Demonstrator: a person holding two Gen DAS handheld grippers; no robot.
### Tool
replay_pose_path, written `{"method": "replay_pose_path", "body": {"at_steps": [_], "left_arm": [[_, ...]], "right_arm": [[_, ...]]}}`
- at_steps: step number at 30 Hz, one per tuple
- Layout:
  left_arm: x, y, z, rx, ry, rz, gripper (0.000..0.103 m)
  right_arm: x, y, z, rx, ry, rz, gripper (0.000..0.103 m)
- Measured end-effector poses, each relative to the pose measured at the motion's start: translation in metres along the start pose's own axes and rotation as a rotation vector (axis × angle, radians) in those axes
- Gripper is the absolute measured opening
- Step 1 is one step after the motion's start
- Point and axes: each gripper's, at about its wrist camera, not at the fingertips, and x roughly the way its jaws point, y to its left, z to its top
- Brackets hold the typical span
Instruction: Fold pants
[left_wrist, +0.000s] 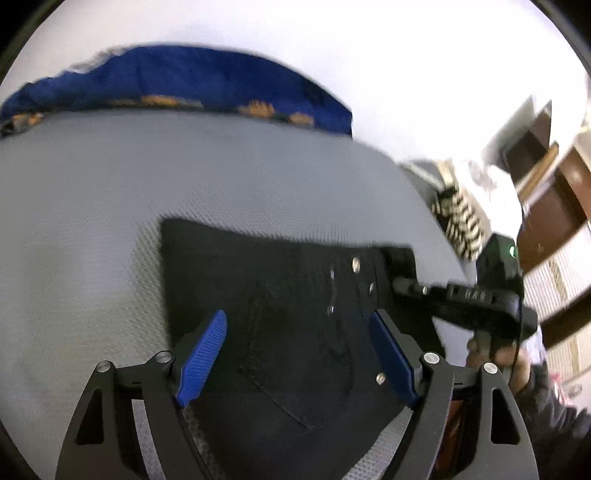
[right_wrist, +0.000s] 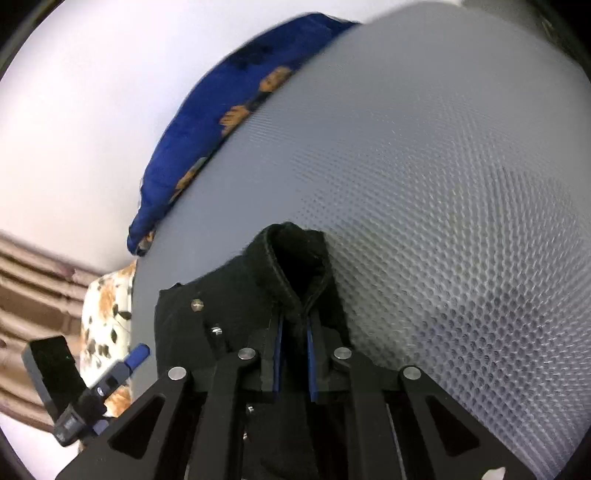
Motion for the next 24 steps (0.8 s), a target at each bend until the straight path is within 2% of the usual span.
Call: {"method": "replay_pose_path", "body": {"at_steps": [1,4,5,10,16,20,24], "left_arm": [[0.007,0.001,-0.002,0.004,0.016,0.012,0.079],[0.034,0.009,-0.005,0.017,0.070,0.062,0.079],[0.040,0.012,-0.006,0.016,0.084,0.069,0.079],[0.039,0.002,-0.011,0.066,0.078,0.100,0.079],[0.023,-0.003,-0.029,0.090,0.102,0.074,0.079],[0.015,-0.012,-0.042,0.160,0.100,0.127,0.079],[0.013,-0.019,-0.049,0.180,0.097,0.160,0.079]], "right_arm": [[0.001,0.000,0.001,-0.007,0.005,-0.008,0.016],[0.000,0.005,0.004,-0.041,0.022,-0.054,0.038],[-0.001,0.006,0.004,-0.043,0.022,-0.060,0.040],[-0.021,0.010,-0.007,-0.063,0.023,-0.069,0.040],[-0.039,0.014,-0.037,-0.091,0.060,-0.085,0.039],[-0.040,0.019,-0.053,-0.137,0.080,-0.113,0.030],[-0.040,0.025,-0.057,-0.171,0.066,-0.166,0.022]]}}
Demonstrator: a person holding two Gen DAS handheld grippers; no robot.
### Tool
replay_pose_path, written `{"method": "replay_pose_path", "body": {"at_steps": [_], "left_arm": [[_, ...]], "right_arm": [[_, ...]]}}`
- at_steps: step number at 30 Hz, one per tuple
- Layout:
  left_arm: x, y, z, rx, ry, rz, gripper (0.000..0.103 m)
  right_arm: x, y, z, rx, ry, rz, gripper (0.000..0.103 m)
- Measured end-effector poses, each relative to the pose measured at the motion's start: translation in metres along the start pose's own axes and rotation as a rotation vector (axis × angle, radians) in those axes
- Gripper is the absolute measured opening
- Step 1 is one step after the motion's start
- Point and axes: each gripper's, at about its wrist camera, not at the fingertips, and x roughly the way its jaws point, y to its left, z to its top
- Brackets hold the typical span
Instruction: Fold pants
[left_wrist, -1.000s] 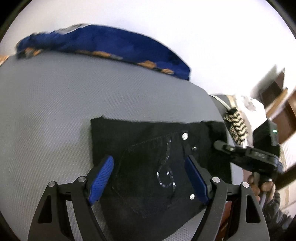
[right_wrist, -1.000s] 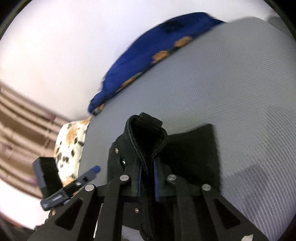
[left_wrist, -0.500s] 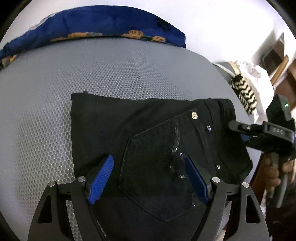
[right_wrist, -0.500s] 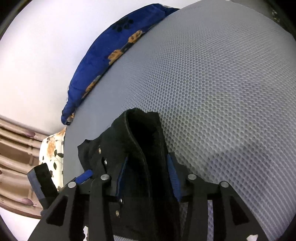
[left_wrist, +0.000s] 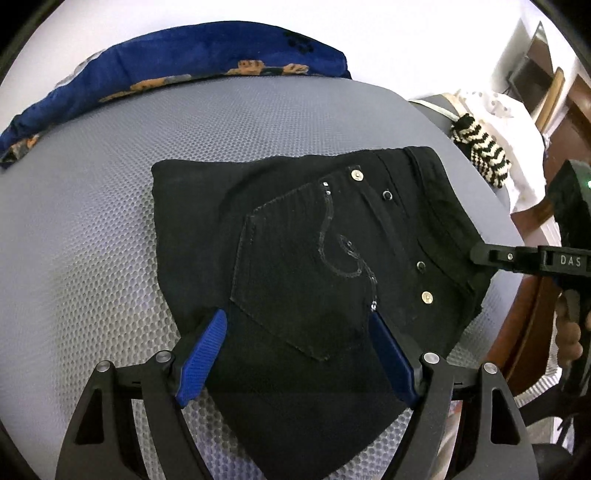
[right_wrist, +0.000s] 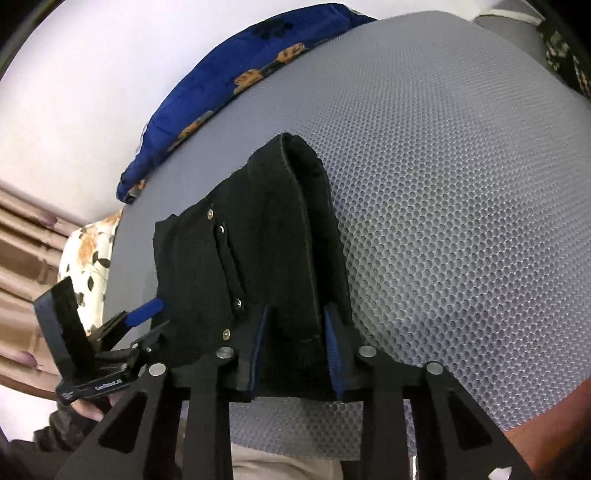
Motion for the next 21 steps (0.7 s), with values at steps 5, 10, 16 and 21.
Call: {"method": "replay_pose_path", "body": {"at_steps": [5,10,16,21], "left_arm": [[-0.004,-0.004,-0.004,0.008,-0.003,0.012,0.079],[-0.012,-0.008,-0.007,0.015,-0.009,0.014,0.079],[-0.011,-0.012,-0.015,0.042,0.030,0.016,0.079],[0.005,-0.018,-0.021,0.082,0.061,0.057,0.079]], "right_arm": [[-0.008,0.004,-0.002,-0.025,-0.010,-0.042,0.012],[-0.014,0.007,-0.007,-0.037,-0.017,-0.071,0.011],[-0.013,-0.001,-0.015,-0.021,0.001,-0.087,0.010],[-0.004,-0.011,-0.017,0.013,0.018,-0.078,0.011]]}}
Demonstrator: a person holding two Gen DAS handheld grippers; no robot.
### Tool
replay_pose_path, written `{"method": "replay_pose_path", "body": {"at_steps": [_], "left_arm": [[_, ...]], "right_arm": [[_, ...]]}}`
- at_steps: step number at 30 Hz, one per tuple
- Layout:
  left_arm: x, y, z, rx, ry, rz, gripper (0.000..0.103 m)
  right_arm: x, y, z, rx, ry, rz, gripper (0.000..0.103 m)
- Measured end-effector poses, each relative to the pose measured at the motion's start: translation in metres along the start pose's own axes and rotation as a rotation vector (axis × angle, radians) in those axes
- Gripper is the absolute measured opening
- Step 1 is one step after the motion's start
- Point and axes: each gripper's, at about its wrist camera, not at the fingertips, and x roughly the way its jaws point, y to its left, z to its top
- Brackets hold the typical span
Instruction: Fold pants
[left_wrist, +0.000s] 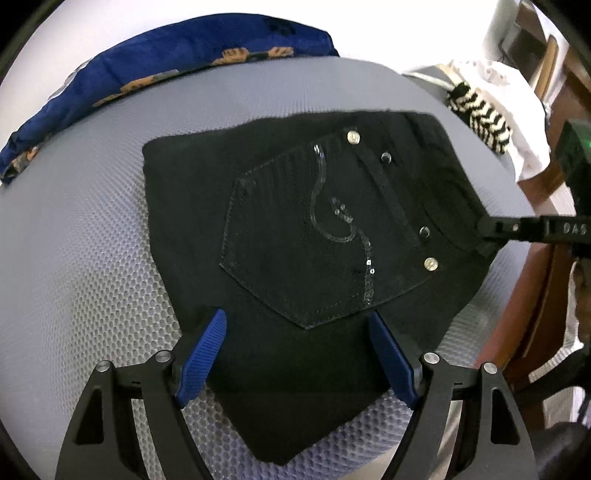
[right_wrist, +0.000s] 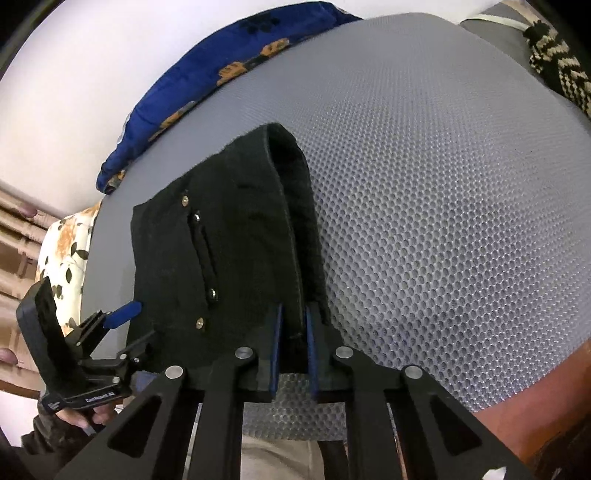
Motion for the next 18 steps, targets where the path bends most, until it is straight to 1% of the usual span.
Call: {"method": "replay_pose_path", "body": {"at_steps": [7,8,9,18], "left_arm": [[0.002,0.002,0.000,-0.015,-0.003,-0.014,0.079],[0.001,0.002,0.000,-0.017,-0.005,-0.015,0.079],[0.001,0.003,0.000,-0.018,-0.006,-0.014,0.079],[-0.004,-0.001,0.004,0.009,-0.016,0.041,0.079]], "right_arm": [[0.003,-0.006,0.001,0.032,0.008,0.021,0.012],[0.003,-0.005,0.000,0.034,0.007,0.023,0.016],[0.002,-0.006,0.000,0.041,0.007,0.026,0.016],[0.001,-0.009,0.010,0.036,0.027,0.027,0.021]]}}
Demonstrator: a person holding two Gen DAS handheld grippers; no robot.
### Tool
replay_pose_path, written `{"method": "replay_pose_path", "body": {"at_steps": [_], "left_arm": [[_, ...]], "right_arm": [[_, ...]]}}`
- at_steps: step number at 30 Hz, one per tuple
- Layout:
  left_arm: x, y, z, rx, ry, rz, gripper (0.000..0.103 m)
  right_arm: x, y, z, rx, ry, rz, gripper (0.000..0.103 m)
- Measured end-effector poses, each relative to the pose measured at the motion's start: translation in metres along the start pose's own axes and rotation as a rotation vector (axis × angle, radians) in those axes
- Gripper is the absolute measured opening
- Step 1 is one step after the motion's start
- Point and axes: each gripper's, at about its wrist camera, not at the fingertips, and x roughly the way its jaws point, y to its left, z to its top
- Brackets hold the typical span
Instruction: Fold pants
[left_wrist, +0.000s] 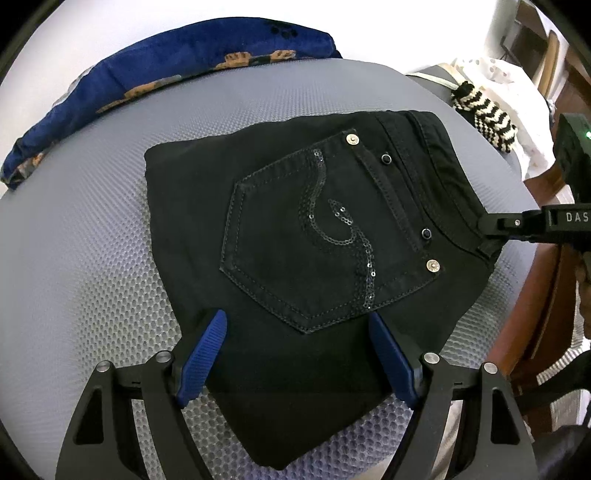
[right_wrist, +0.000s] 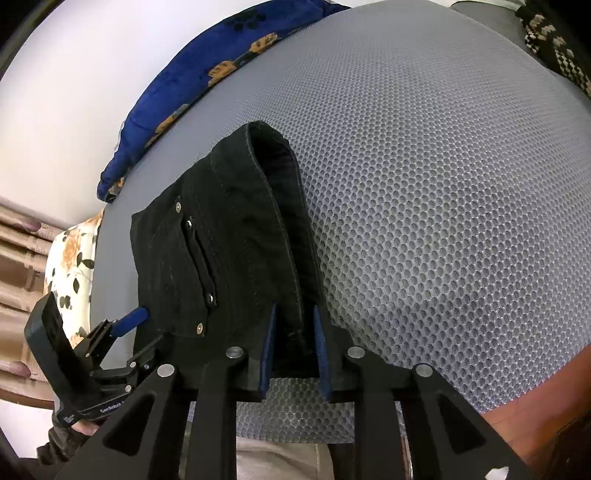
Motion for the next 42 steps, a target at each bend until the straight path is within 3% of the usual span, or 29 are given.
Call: {"method": "replay_pose_path", "body": {"at_steps": [3,10,13,20,32,42], "left_arm": [[-0.004,-0.002,0.000,0.010,-0.014,0.029,0.079],[-0.013,-0.001,0.003,0.028,-0.050,0.078,0.079],[-0.015,0.002,0.005,0.026,-0.059,0.092,0.079],[-0.018,0.018,0.009,-0.022,-0.065,0.095,0.079],[-0.015,0.090,0.012,-0.350,-0.050,-0.120,0.079],[0.010,0.116,0.008,-0.497,0.024,-0.321,0.079]], "right_arm": [[0.000,0.001,0.007,-0.020,-0.008,-0.053,0.042],[0.001,0.000,0.013,-0.050,-0.001,-0.037,0.044],[0.001,0.004,0.017,-0.080,-0.001,-0.039,0.054],[0.003,0.009,0.029,-0.116,-0.007,-0.020,0.058],[0.025,-0.003,0.040,-0.153,0.053,0.058,0.062],[0.039,-0.046,0.059,-0.076,0.104,0.290,0.062]]}}
